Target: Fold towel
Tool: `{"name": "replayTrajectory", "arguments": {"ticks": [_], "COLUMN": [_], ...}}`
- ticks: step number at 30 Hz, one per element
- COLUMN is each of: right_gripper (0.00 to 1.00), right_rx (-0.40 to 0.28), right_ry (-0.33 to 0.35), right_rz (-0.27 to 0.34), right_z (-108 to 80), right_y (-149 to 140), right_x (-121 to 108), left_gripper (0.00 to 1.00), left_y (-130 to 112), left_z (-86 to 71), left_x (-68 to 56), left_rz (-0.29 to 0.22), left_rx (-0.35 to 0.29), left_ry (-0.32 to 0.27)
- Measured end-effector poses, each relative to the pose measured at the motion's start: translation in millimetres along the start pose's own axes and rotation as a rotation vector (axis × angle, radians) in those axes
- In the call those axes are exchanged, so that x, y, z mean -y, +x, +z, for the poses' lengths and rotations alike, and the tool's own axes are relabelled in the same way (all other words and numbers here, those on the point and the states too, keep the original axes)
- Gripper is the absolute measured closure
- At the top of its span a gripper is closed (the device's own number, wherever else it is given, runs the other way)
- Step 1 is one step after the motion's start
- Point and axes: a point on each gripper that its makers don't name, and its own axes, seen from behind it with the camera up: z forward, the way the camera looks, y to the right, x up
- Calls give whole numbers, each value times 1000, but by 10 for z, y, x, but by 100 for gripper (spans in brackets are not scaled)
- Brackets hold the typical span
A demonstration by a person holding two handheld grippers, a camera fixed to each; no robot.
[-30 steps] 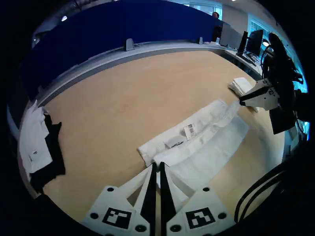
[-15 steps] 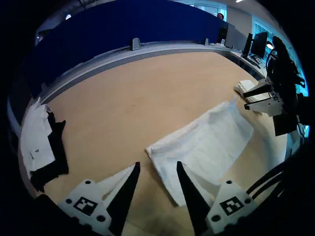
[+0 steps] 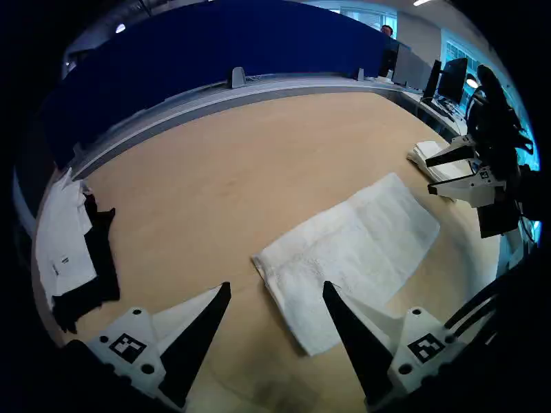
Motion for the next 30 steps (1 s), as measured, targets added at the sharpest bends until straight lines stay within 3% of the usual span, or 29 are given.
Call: {"name": "replayTrajectory", "arguments": {"ticks": [9, 21, 30], "right_gripper": [0, 0, 0], "right_rx": [10, 33, 47], "right_ry": [4, 15, 37], "right_rz": [-11, 8, -22], "right_z": [-100, -272, -317], "right_y": [-111, -397, -489], "right_x": [55, 188, 248], "left_gripper": [0, 0, 0], "left_y": [-89, -431, -608], "left_z": [-150, -379, -549], "left_x": [37, 66, 91], "left_rz": [-18, -80, -118], "left_rx": [-4, 11, 9], "left_ry": [17, 45, 78]}}
